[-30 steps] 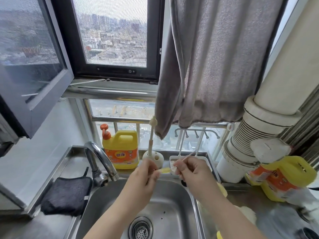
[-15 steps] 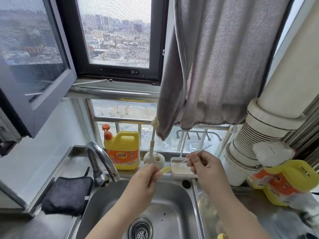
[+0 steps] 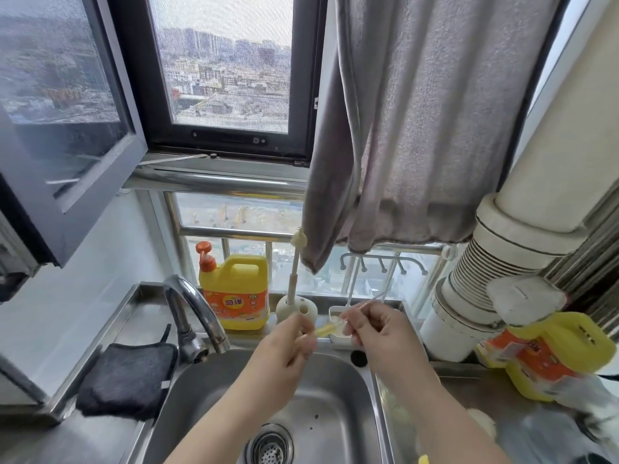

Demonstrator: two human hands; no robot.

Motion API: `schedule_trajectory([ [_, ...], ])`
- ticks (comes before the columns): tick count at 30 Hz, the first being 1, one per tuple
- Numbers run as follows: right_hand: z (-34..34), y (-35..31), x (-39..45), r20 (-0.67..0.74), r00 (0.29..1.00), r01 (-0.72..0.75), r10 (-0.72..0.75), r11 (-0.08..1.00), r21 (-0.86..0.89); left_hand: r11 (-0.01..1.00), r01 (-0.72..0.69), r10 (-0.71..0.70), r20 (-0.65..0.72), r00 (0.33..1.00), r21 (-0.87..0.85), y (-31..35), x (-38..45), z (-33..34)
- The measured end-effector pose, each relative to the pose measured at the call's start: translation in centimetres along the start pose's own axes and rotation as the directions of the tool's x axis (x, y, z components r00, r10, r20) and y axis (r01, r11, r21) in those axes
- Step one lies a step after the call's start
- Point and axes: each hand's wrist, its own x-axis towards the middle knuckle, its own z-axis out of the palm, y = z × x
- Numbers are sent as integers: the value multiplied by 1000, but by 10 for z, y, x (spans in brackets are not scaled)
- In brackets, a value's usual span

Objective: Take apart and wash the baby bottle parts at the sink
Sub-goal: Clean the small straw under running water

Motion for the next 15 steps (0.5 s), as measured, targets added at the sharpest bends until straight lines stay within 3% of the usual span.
schedule_trajectory([
  [3, -15, -4, 9, -142, 990, 13, 0, 996, 88, 1000, 16, -17, -27, 999, -23, 0, -1, -1],
  [8, 5, 4, -6, 42, 999, 3, -2, 1000, -25, 1000, -23, 23, -40, 999, -1, -8, 2, 2],
  [12, -13, -4, 7, -155, 988, 26, -17, 998, 57, 1000, -7, 6, -39, 999, -25, -6, 0, 0],
  [15, -2, 0, -2, -13, 1000, 28, -28, 1000, -8, 999, 13, -15, -44, 999, -52, -5, 1, -1],
])
